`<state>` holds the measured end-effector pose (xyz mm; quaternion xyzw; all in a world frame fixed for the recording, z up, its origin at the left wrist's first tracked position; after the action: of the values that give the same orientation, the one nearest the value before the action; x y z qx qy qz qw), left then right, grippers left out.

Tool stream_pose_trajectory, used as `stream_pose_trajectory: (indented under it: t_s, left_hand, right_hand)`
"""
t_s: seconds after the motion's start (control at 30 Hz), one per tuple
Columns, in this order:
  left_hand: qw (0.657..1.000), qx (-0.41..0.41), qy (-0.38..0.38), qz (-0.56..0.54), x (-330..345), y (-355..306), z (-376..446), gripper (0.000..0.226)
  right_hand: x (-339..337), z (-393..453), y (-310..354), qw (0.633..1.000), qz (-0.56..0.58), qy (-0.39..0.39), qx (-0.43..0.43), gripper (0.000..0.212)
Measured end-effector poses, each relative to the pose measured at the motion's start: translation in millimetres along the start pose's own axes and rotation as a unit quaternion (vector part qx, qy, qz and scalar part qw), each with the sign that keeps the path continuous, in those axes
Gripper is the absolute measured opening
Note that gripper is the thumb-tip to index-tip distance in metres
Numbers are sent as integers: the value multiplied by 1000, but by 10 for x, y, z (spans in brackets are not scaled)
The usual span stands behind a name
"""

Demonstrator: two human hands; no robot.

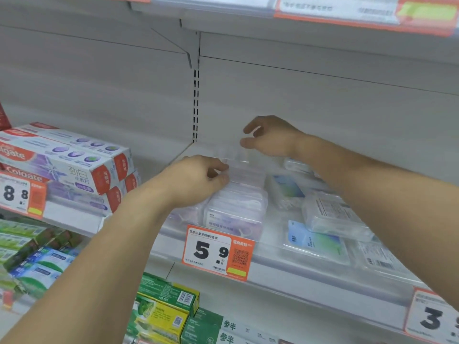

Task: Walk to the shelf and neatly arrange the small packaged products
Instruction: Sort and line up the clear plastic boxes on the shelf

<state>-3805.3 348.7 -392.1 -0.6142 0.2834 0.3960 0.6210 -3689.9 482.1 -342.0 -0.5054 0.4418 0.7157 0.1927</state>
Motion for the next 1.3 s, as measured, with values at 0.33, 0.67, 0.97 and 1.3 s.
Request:
stream_pose_trajectory:
  t_s: [0.33,0.67,0.97,1.3]
  left_hand:
    - [992,23,-113,-40,-285,-46,-30,28]
    - [972,-90,-199,-88,-429,259,-70,42]
    - [993,-104,-62,-1,-262,319,-116,32]
    - [981,-156,-83,-82,-391,547,-109,46]
  right_hand:
    - [539,357,50,996,31,75,44,84]
    - [109,208,252,989,89,-98,-66,39]
    - [898,733,722,996,-26,72,-54,99]
    - [360,521,498,936,349,-38,-4,34]
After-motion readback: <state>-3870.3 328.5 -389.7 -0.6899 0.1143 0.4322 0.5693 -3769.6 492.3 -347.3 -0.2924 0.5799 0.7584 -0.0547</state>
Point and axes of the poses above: each hand's wrist, its own z-axis towards the middle knuckle, its own x-axis out of the palm, y = z × x, the point moved 8 cm from there along z, towards the middle knuckle
